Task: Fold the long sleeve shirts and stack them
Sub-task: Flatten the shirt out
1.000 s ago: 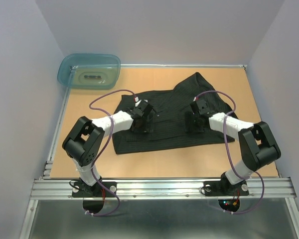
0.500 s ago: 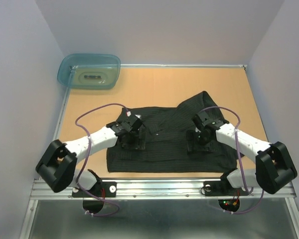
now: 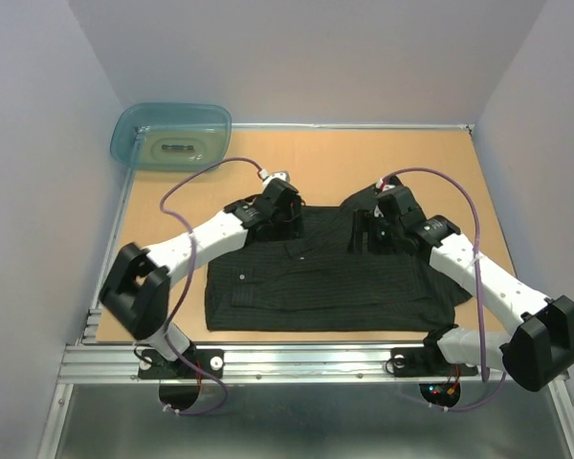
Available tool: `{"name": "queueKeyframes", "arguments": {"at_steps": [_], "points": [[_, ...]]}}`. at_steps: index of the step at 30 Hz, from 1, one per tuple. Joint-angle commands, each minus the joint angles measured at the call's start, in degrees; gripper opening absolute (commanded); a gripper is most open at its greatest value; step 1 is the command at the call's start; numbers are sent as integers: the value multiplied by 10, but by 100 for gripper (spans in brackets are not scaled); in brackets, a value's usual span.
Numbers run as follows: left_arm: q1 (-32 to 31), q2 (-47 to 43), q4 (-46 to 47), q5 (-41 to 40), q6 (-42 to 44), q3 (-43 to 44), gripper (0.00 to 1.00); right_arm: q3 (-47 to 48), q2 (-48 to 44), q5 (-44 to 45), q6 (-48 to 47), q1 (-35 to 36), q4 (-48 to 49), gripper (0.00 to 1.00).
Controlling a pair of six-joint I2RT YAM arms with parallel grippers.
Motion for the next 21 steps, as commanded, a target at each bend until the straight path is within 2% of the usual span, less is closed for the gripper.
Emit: {"name": "queueKeyframes", "arguments": {"at_steps": [1, 4, 8, 21], "points": [[0, 90, 15, -22, -22, 56, 73, -64, -2, -30, 3, 2, 60, 81], [-1, 149, 9, -27, -20, 72, 70, -110, -6, -55, 16, 2, 87, 78], [0, 182, 12, -38, -22, 74, 68, -158, -4, -73, 28, 3, 110, 77], [-2, 235, 22, -25, -29, 80, 54, -197, 18, -69, 19, 3, 130, 76]]}}
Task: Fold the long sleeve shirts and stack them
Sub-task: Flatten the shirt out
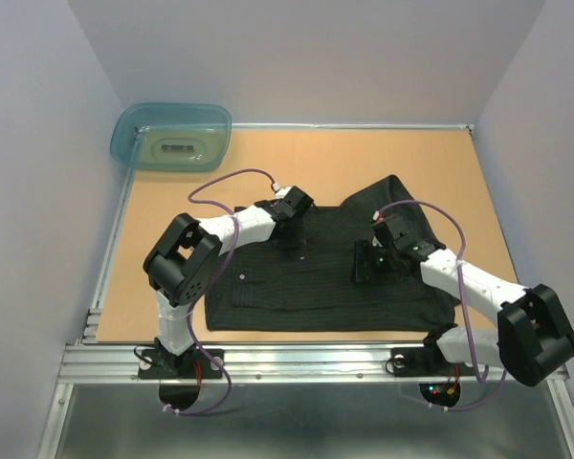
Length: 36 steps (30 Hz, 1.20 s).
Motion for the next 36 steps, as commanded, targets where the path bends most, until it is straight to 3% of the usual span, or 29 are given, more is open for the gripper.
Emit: {"name": "queueKeyframes", "arguments": {"at_steps": [1, 7, 10, 16, 22, 29, 36], "points": [[-2, 3, 1, -4, -7, 18, 52, -15, 7, -1, -4, 3, 31, 76], [-2, -4, -5, -1, -9, 24, 37, -26, 8, 3, -5, 3, 35, 76], [-1, -11, -8, 5, -2, 38, 20, -29, 8, 2, -5, 3, 36, 76], [-2, -16, -11, 9, 6, 53, 0, -33, 10, 1, -4, 3, 37, 76], [-3, -28, -25, -2, 30, 92, 0, -38, 16, -7, 5, 3, 38, 76], [5, -10, -45, -106, 108, 237, 0, -46, 7, -11, 11, 3, 39, 76], [76, 65, -28, -122, 117, 397, 0, -44, -7, -10, 18, 3, 39, 76]]}}
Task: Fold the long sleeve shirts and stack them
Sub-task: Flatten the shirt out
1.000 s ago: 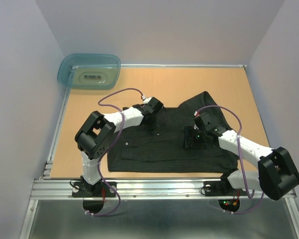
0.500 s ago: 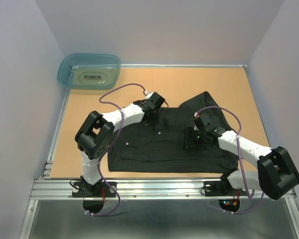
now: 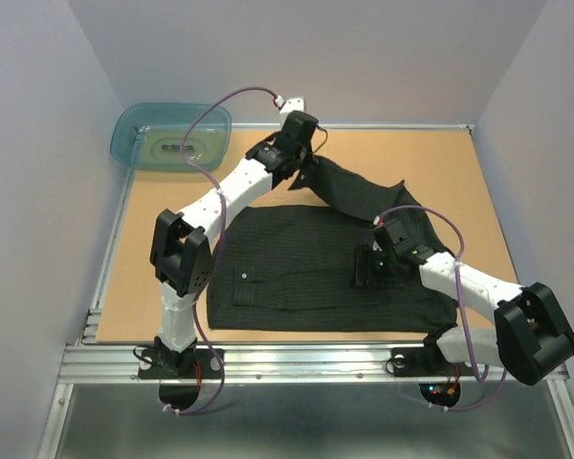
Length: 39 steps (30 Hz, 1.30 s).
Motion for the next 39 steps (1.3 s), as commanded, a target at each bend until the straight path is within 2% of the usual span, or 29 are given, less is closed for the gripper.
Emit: {"name": "queueKeyframes", "arguments": {"at_steps": [1, 4, 7, 10, 11, 13, 14, 17, 21, 24, 27, 30, 35, 39], "points": [[51, 44, 14, -33, 14, 79, 0, -11, -18, -6, 9, 2, 11, 77], [72, 69, 72, -34, 21, 116, 0, -4, -31, -4, 12, 3, 10, 78], [80, 82, 128, -37, 49, 121, 6, 1, -49, 0, 12, 3, 10, 79], [80, 90, 198, -41, 82, 122, 29, 15, -63, 14, 14, 3, 9, 82], [81, 95, 215, -41, 99, 128, 45, 28, -70, 26, 15, 3, 8, 83], [83, 97, 215, -45, 108, 137, 60, 43, -74, 43, 16, 2, 4, 83], [86, 90, 211, -45, 111, 139, 77, 51, -71, 63, 16, 2, 0, 83], [97, 48, 196, -45, 106, 105, 95, 101, -38, 115, 12, -6, -25, 83], [110, -29, 134, -53, 84, 25, 96, 164, 8, 143, -4, -63, -38, 77], [118, -97, 89, -58, 70, -69, 92, 194, 31, 129, -9, -134, -38, 69], [125, -148, 56, -64, 69, -160, 91, 221, 53, 129, -20, -174, -38, 67], [134, -176, 30, -65, 63, -231, 92, 234, 81, 139, -26, -182, -37, 67], [171, -144, 20, -39, 74, -277, 93, 231, 120, 138, -21, -184, -21, 67], [177, -78, 1, -40, 85, -246, 92, 217, 140, 148, -14, -183, -6, 67]]}}
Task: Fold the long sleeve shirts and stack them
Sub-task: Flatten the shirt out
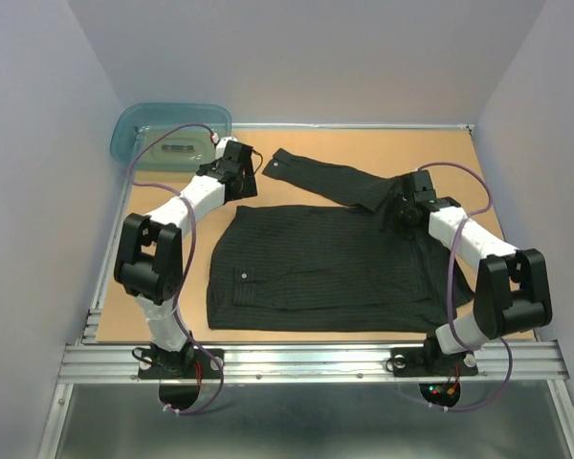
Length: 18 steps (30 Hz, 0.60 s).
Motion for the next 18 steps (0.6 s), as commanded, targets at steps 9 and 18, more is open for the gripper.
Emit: {"name": "queueKeyframes", "arguments": {"at_steps": [9, 18], "points": [[10, 139, -32, 15, 17, 59, 84, -11, 36, 28, 9, 1, 52, 67], [10, 176, -30, 60, -1, 61, 74, -11, 70, 41, 18, 1, 75, 67]]}}
